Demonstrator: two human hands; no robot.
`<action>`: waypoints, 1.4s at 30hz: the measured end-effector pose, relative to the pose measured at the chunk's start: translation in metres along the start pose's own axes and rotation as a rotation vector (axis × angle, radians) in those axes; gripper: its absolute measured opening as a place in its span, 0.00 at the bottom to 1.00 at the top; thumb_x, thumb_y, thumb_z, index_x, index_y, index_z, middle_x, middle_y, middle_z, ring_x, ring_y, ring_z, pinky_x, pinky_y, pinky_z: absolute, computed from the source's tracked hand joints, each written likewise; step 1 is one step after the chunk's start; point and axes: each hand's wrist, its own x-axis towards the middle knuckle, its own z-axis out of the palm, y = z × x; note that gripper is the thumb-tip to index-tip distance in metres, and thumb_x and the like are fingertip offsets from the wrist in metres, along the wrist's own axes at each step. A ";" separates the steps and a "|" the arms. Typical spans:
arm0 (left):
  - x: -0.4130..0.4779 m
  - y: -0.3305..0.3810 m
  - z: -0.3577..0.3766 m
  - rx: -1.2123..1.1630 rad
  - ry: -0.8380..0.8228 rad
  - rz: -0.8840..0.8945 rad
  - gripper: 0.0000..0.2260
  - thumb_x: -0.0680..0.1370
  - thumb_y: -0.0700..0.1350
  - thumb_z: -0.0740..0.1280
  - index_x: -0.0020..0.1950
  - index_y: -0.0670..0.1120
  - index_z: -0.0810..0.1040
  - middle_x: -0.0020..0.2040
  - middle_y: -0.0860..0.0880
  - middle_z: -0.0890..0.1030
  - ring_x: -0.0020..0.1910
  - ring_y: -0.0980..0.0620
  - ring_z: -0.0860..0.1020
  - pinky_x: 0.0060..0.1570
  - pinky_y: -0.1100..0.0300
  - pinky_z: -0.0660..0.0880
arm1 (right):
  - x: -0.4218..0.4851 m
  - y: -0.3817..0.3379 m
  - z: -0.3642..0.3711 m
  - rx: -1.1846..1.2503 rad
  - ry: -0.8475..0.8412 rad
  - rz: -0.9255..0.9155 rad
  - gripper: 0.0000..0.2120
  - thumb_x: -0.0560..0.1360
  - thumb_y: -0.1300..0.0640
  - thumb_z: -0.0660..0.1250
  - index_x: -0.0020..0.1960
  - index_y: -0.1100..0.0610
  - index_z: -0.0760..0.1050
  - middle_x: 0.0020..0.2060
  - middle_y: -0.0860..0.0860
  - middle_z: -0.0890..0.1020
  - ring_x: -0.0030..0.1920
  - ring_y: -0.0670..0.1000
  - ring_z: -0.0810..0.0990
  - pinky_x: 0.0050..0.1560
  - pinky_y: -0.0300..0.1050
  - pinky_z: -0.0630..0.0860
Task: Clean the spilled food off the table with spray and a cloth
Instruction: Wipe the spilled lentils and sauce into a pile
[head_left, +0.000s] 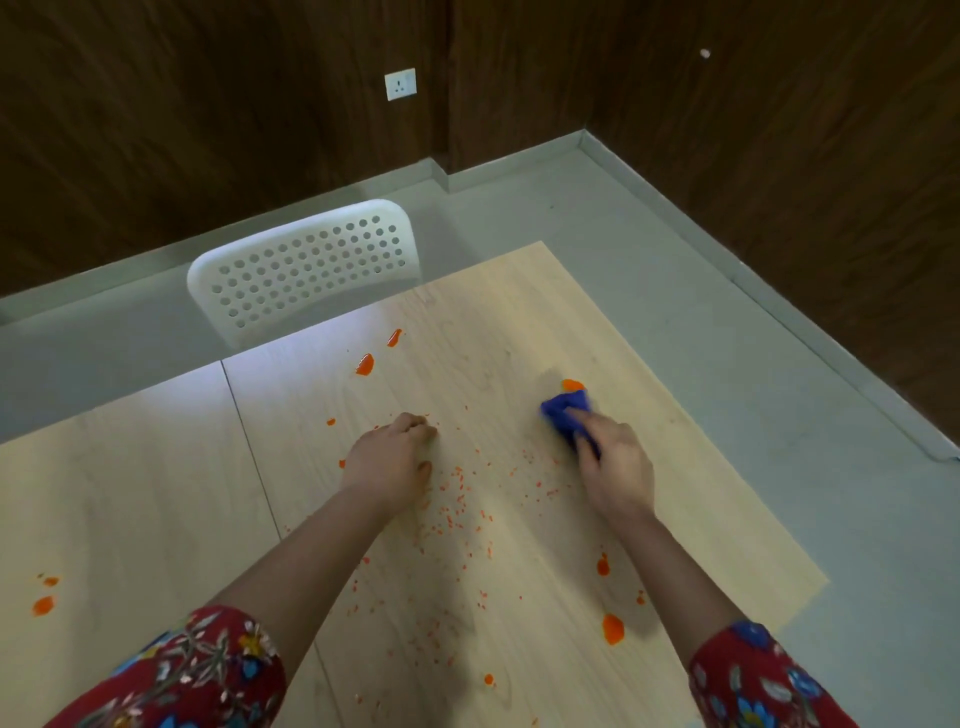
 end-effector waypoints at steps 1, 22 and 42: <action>0.000 0.001 -0.001 0.003 -0.003 -0.001 0.23 0.80 0.49 0.61 0.75 0.53 0.65 0.73 0.56 0.65 0.65 0.52 0.72 0.60 0.57 0.74 | 0.010 0.005 -0.002 0.023 0.057 0.090 0.16 0.78 0.60 0.63 0.64 0.50 0.76 0.57 0.48 0.81 0.53 0.54 0.76 0.47 0.44 0.71; -0.004 -0.001 0.001 -0.007 -0.027 -0.011 0.25 0.80 0.48 0.63 0.76 0.55 0.62 0.75 0.55 0.63 0.67 0.51 0.70 0.61 0.58 0.73 | -0.003 -0.045 0.012 0.054 -0.330 -0.163 0.17 0.80 0.57 0.61 0.66 0.45 0.74 0.61 0.43 0.78 0.59 0.49 0.73 0.55 0.44 0.70; -0.097 -0.006 0.016 0.088 -0.079 0.025 0.36 0.77 0.56 0.64 0.79 0.51 0.48 0.79 0.54 0.52 0.77 0.52 0.52 0.75 0.54 0.46 | -0.051 -0.026 0.000 0.021 0.033 0.526 0.19 0.79 0.56 0.60 0.70 0.53 0.71 0.61 0.59 0.72 0.57 0.63 0.74 0.54 0.50 0.73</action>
